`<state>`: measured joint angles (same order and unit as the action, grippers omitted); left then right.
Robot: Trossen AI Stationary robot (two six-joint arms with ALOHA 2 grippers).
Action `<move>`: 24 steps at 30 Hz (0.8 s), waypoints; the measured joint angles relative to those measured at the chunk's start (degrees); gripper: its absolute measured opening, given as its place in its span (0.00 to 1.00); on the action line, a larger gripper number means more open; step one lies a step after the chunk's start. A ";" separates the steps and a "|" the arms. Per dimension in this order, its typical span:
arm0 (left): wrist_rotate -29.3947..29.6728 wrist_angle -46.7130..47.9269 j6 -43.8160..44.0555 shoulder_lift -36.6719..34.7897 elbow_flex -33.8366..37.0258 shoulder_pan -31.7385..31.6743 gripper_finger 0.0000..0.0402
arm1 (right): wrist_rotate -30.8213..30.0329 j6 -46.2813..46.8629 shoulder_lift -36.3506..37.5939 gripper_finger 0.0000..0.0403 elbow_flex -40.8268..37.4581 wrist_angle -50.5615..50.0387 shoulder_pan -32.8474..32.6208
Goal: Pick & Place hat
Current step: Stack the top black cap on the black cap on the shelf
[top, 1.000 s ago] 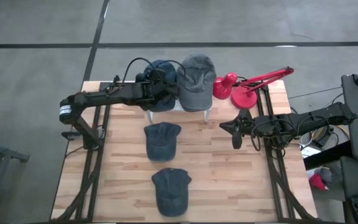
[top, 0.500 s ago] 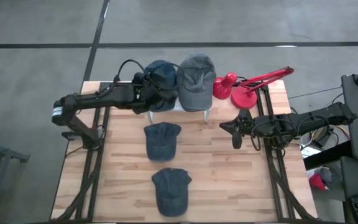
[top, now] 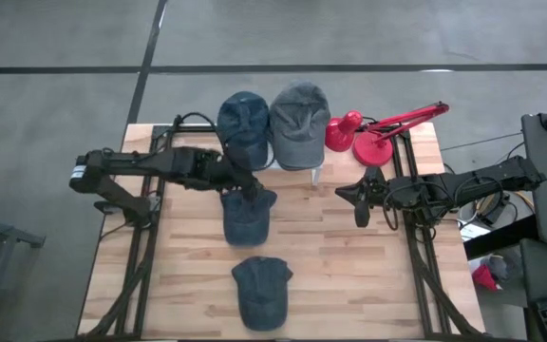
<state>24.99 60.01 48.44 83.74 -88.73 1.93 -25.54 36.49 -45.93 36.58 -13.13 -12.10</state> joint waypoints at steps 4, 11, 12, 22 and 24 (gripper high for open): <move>-2.53 -0.14 7.67 1.24 0.00 2.79 0.69 | 0.00 -0.01 0.00 0.07 0.00 -0.03 0.00; -3.17 -0.20 20.35 5.27 0.02 6.01 0.69 | 0.04 -0.23 -0.04 0.07 0.00 -0.13 0.00; -3.17 -0.17 22.63 6.07 0.02 6.30 0.69 | 0.07 -0.35 -0.04 0.07 0.00 -0.19 0.00; -3.41 0.15 35.61 15.32 0.02 8.09 0.69 | 0.68 -0.66 -0.04 0.07 0.00 -0.39 0.00; -3.30 0.35 37.32 17.45 0.02 8.07 0.69 | 0.70 -0.68 -0.04 0.07 0.00 -0.40 0.00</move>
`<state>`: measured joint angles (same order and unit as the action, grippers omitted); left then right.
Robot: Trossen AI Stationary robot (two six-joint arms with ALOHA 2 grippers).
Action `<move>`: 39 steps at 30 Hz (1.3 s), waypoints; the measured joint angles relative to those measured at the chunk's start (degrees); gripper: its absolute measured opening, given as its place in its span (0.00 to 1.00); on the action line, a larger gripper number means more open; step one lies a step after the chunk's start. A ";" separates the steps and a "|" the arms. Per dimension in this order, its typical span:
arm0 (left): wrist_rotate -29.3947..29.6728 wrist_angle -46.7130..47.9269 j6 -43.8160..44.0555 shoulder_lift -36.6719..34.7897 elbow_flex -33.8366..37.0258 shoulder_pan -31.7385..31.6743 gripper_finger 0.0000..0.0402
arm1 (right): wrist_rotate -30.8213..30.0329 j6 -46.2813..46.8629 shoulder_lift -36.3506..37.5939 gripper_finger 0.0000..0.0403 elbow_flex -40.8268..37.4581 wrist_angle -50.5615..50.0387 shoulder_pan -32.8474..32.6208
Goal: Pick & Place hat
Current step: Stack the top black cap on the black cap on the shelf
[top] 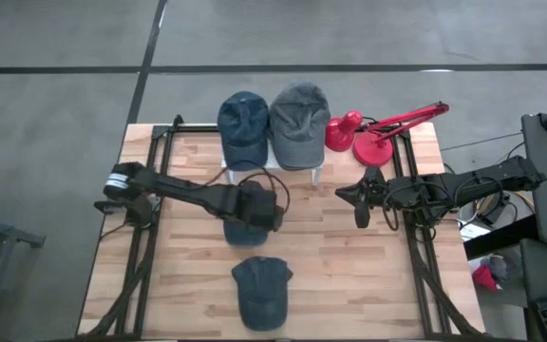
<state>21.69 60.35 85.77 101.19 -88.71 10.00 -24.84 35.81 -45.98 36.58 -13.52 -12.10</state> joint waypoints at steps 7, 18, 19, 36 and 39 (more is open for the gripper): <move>0.93 4.98 6.53 5.87 0.02 -0.85 0.69 | -0.01 -0.40 0.00 0.07 0.00 -0.46 0.00; 4.77 8.05 10.35 11.72 0.02 -1.70 0.69 | -0.01 0.00 0.02 0.07 0.00 -4.08 0.00; 4.78 8.18 10.34 12.18 0.02 -1.89 0.69 | 0.07 0.02 0.02 0.07 0.00 -4.07 0.00; -0.92 0.31 11.85 15.02 7.52 -3.17 0.68 | 1.49 0.12 0.02 0.07 0.00 -4.37 -0.02; -2.51 -5.42 11.94 14.61 9.96 -2.43 0.64 | 1.49 0.04 0.02 0.07 0.00 -4.49 -0.02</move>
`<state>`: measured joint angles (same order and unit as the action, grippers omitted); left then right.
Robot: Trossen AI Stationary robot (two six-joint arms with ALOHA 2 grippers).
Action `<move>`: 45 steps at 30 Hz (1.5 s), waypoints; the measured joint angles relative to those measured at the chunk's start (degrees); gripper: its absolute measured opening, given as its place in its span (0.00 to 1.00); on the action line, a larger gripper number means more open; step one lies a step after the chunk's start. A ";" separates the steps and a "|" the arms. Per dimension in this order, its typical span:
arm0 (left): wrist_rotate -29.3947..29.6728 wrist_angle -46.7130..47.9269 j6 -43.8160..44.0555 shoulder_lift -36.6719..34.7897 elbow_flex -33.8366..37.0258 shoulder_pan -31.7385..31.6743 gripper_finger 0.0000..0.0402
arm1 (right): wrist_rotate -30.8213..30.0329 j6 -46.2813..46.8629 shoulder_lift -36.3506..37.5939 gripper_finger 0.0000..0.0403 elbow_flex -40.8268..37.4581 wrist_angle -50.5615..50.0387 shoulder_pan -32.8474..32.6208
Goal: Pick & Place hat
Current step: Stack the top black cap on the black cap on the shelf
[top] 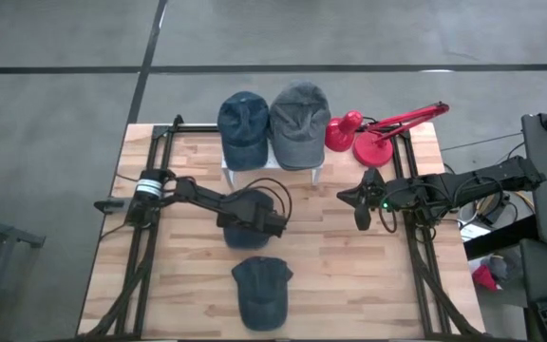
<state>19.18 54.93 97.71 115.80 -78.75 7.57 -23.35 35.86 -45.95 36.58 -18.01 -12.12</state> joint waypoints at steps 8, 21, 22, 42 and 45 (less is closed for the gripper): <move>0.79 -2.57 1.62 0.11 0.76 2.35 0.39 | 0.00 -0.02 0.02 0.07 0.00 -0.25 0.00; 6.11 4.46 1.86 -4.50 -1.62 7.48 0.09 | -0.02 -0.04 0.05 0.07 0.00 -2.26 0.00; 6.51 5.94 1.93 -5.59 -1.77 7.90 0.09 | -0.02 -0.06 0.09 0.07 0.00 -2.66 0.00; 33.41 21.08 6.41 -24.50 -12.24 20.86 0.09 | -0.11 -3.08 0.13 0.07 0.00 -2.81 0.00; 40.27 21.01 2.34 -24.58 -16.16 20.85 0.09 | -0.13 -3.08 0.13 0.07 0.00 -2.81 0.02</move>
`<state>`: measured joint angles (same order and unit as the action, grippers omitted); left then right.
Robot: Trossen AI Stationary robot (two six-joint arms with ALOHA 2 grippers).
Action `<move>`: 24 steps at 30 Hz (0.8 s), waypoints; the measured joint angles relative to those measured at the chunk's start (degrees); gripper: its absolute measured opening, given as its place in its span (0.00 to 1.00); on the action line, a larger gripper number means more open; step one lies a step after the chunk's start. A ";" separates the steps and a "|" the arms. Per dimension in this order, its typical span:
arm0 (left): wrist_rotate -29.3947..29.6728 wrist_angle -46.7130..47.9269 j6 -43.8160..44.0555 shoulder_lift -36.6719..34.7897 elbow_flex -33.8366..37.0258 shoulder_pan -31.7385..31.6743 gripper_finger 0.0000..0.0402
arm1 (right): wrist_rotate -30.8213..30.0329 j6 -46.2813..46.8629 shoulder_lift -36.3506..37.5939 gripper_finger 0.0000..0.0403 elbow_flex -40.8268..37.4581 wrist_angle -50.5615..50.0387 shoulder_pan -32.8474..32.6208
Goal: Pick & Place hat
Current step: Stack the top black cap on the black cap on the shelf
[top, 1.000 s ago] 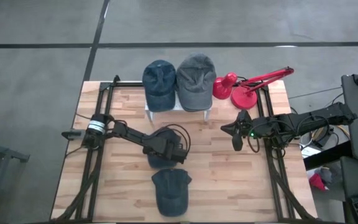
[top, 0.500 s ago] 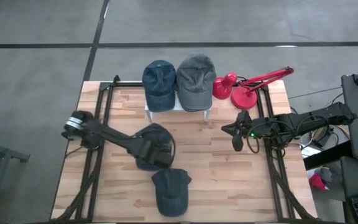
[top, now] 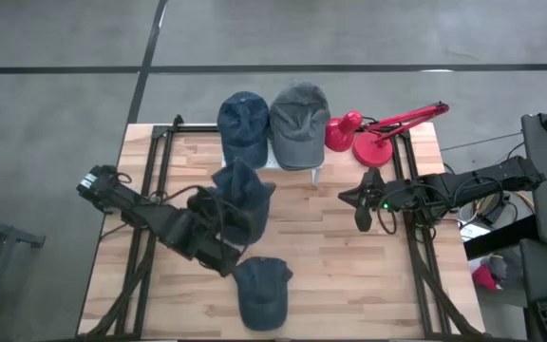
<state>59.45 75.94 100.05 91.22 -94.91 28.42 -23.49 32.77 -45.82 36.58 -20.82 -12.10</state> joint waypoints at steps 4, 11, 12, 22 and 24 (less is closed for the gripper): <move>8.11 -0.30 -6.62 0.35 -5.29 -2.18 0.09 | -0.03 0.00 0.00 0.07 0.00 0.00 0.00; 12.35 -5.64 -23.48 0.37 -11.61 -12.42 0.09 | -0.04 0.01 -0.01 0.07 0.00 0.00 0.00; 11.81 -7.36 -26.26 0.37 -11.97 -14.30 0.09 | -0.04 0.00 -0.02 0.07 0.00 0.01 0.00; 0.69 -19.54 -42.64 1.06 -11.69 -31.81 0.09 | -0.05 0.07 0.00 0.07 0.00 0.02 0.00; -0.32 -19.52 -43.03 1.46 -11.69 -33.85 0.09 | -0.07 0.09 0.00 0.07 0.00 0.03 0.00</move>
<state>59.13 56.42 57.01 92.68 -106.61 -5.43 -23.55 32.86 -45.82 36.58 -20.78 -12.10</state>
